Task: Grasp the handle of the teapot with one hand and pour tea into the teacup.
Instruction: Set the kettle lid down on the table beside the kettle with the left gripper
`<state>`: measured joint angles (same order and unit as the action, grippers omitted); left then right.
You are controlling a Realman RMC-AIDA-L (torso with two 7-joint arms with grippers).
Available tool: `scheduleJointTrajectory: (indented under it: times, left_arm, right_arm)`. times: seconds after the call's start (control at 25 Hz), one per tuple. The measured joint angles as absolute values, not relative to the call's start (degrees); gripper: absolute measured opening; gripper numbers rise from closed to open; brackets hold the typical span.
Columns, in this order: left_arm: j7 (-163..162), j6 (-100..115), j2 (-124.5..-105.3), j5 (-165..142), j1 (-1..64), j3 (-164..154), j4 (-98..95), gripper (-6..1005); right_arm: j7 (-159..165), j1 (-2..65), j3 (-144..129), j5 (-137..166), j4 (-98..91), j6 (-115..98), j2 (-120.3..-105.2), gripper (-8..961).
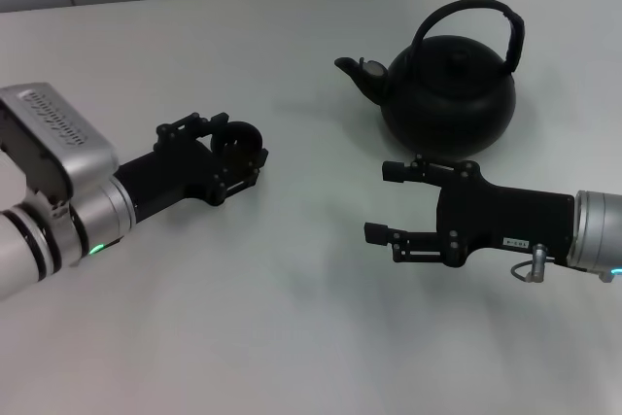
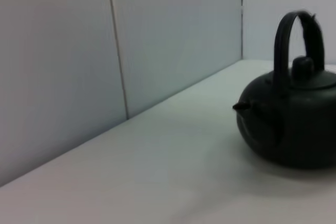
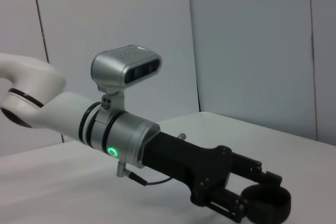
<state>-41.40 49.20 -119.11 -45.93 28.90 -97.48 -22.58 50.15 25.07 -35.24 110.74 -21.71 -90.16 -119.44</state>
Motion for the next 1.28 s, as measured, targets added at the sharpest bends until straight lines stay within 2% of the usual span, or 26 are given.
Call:
scheduleJointTrajectory:
  times: [0.2,1.28]
  left_arm:
    - [-43.1,44.9,-119.15,-46.1,30.5,-100.7,-22.3,711]
    - [-43.7,46.0,-119.18,-46.0,29.6,-101.1,-22.1,772]
  right_arm:
    - [50.2,25.5,-35.2,110.7,-21.7,-90.2,-119.48,800]
    - [50.3,26.1,-35.2,110.7,-21.3,-89.7,-119.53,778]
